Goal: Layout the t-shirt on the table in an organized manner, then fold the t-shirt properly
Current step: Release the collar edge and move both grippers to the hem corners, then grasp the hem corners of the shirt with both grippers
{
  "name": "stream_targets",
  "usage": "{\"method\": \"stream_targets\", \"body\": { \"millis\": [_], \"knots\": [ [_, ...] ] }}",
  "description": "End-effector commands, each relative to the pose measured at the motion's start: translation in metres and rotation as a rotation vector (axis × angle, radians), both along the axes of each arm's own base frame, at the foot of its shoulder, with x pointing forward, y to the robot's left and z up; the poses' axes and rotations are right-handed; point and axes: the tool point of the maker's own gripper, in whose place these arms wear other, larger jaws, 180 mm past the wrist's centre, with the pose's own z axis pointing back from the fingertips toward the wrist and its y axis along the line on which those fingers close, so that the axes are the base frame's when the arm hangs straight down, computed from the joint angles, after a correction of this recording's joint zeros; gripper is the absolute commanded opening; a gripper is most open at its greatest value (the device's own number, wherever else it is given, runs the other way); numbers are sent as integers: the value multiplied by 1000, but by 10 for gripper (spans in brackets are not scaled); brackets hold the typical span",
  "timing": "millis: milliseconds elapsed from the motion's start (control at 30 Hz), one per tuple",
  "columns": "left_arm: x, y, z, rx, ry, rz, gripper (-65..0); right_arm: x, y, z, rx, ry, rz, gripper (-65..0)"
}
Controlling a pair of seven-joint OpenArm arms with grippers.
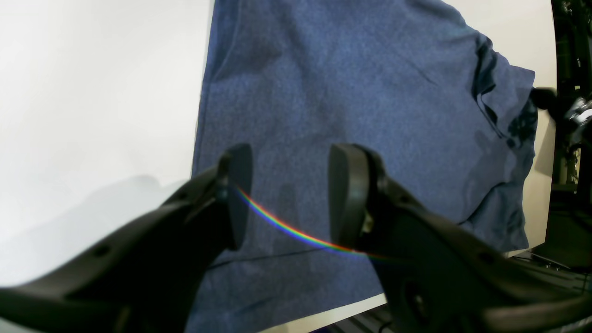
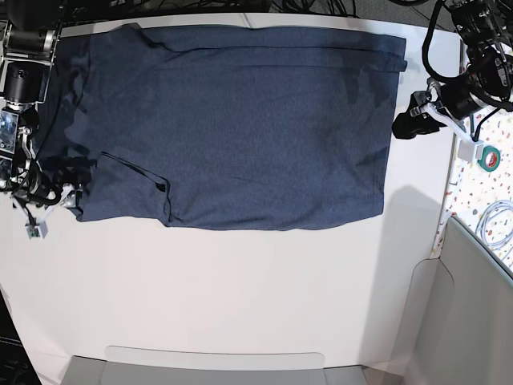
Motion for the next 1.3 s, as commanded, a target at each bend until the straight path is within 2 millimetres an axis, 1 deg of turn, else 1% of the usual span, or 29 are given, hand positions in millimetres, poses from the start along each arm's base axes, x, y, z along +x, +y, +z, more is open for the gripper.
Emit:
{"method": "stream_targets", "body": {
  "millis": [0, 167, 400, 433, 500, 533, 600, 667, 700, 833, 867, 1000, 1067, 1133, 1200, 1267],
  "knots": [
    [2, 1, 7, 2, -21, -10, -384, 12, -10, 21, -16, -56, -5, -157],
    [2, 1, 7, 2, -21, -10, -384, 13, -1, 17, 3, -56, 2, -157],
    [3, 2, 9, 4, -25, -6, -384, 13, 1, 16, 5, -55, 4, -159],
    [4, 3, 10, 6, -29, -6, -384, 13, 1, 16, 5, -54, 5, -170],
    [5, 3, 10, 6, -32, -6, -384, 13, 1, 15, 3, -53, 7, -255],
    [7, 3, 12, 6, -38, -5, -384, 12, 2, 14, 2, -50, 10, -318],
    [23, 3, 21, -3, -81, -4, -384, 12, 8, 11, -3, -37, 42, -470],
    [35, 8, 19, -31, -86, 20, -384, 11, 10, 9, -17, -26, 62, -595],
    [41, 12, 16, -54, -79, 40, -384, 11, 10, 8, -30, -18, 69, -644],
    [69, 30, -2, -165, -39, 123, -384, 9, 8, 5, -62, -1, 79, -650],
    [75, 33, -8, -197, -24, 144, -384, 9, 11, 3, -62, 1, 81, -650],
    [101, 42, -27, -335, 33, 218, -382, 8, 9, 1, -92, 11, 86, -650],
    [114, 38, -36, -396, 65, 234, -366, 8, 10, 0, -101, 17, 92, -650],
    [128, 32, -43, -435, 89, 246, -323, 9, 17, -3, -88, 17, 97, -650],
    [136, 27, -51, -434, 103, 256, -295, 9, 20, -4, -82, 16, 100, -650],
    [141, 26, -57, -385, 101, 254, -290, 9, 21, -5, -81, 18, 100, -650]
  ]
}}
